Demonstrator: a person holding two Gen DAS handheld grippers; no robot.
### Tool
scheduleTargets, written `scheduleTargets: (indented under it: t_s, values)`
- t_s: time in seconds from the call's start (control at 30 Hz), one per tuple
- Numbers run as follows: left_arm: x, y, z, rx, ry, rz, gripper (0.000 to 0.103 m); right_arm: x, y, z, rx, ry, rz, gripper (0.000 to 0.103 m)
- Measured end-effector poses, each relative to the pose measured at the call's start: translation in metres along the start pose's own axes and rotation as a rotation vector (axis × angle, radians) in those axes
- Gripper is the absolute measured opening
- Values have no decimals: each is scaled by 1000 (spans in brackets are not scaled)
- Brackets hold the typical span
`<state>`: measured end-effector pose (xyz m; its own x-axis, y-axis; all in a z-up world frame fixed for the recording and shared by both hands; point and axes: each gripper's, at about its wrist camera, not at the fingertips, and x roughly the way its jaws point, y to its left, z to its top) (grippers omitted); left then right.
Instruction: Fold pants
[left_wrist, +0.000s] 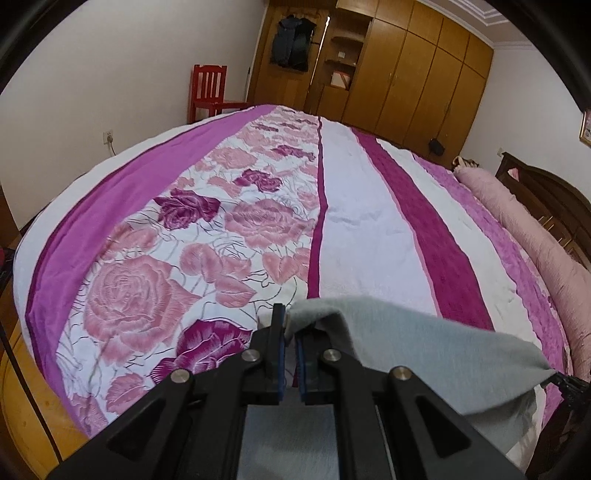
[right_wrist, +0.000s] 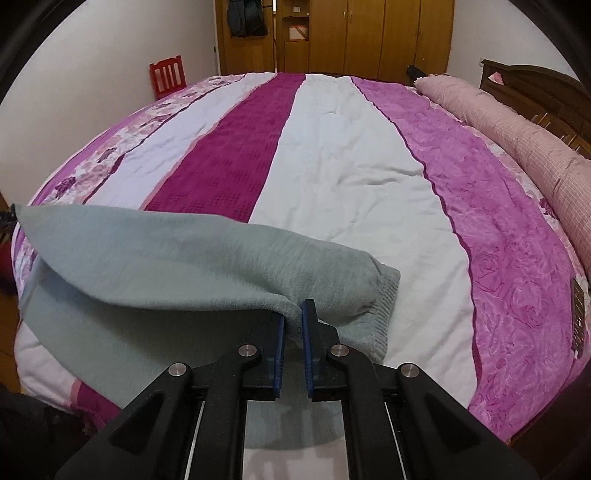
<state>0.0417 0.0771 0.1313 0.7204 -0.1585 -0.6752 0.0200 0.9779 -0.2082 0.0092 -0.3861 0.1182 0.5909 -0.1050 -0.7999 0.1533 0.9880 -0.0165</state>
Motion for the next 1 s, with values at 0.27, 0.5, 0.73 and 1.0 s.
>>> scheduleTargets:
  t_s: [0.27,0.5,0.73,1.0]
  values:
    - [-36,11,-14,2,-39,6,5,-19,-1,-14,-17,-14,6,9]
    - [-64,34,-34,-39,-71,32,5,-30,1,-29,-25,-18,15,9]
    - [-64,52,-59,-69,9,37,5,-21,4,-47,-22,21,8,9]
    - [-38,54,-89,-98,161,14,7,-1,-5,-67,20,97,-53,33]
